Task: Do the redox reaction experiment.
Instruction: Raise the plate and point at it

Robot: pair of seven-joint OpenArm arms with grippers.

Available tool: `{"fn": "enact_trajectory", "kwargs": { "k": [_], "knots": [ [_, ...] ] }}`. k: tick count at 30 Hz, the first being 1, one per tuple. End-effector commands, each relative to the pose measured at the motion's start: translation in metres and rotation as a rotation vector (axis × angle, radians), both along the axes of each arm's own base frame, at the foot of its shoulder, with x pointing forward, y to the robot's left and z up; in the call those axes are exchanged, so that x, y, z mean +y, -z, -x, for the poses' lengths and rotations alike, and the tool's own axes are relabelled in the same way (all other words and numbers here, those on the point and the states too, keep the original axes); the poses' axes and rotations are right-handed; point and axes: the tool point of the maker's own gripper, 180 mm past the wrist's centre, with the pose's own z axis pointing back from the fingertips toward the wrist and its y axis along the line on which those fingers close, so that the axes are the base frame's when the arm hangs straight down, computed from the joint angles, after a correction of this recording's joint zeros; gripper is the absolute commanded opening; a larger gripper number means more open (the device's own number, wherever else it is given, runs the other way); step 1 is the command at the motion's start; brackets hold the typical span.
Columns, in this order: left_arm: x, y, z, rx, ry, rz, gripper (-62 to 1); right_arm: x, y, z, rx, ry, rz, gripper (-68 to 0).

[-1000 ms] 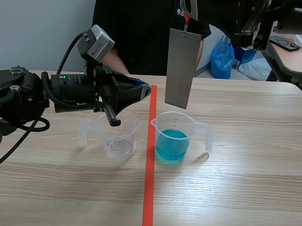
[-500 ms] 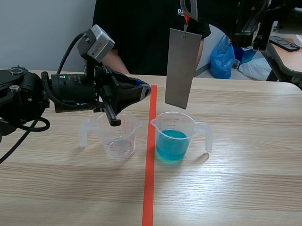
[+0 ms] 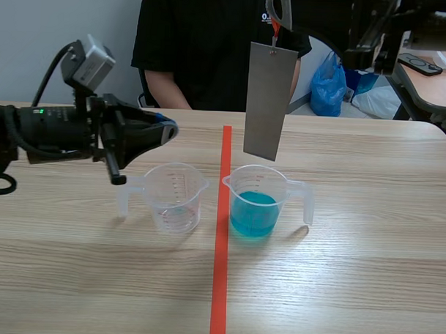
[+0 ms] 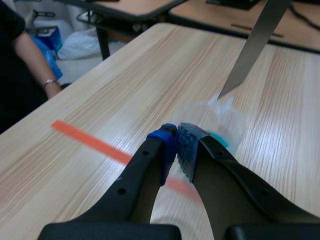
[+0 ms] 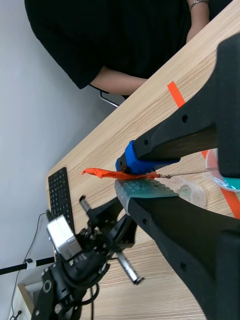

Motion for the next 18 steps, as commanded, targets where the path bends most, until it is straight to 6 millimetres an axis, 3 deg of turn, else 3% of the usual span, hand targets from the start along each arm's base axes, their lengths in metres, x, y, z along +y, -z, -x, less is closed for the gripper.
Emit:
{"fn": "enact_trajectory", "kwargs": {
  "k": [1,10,18],
  "knots": [
    [0.017,0.001,0.005,0.005,-0.017,-0.006,-56.7,-0.003,-0.011,-0.001,-0.026,0.001,-0.014,-66.0],
    [0.119,0.046,0.06,0.131,-0.235,-0.056,-56.7,-0.003,-0.011,-0.001,-0.026,0.001,-0.014,-66.0],
    [0.195,0.084,0.136,0.19,-0.51,-0.142,-56.7,-0.003,-0.011,-0.001,-0.026,0.001,-0.014,-66.0]
  ]
}}
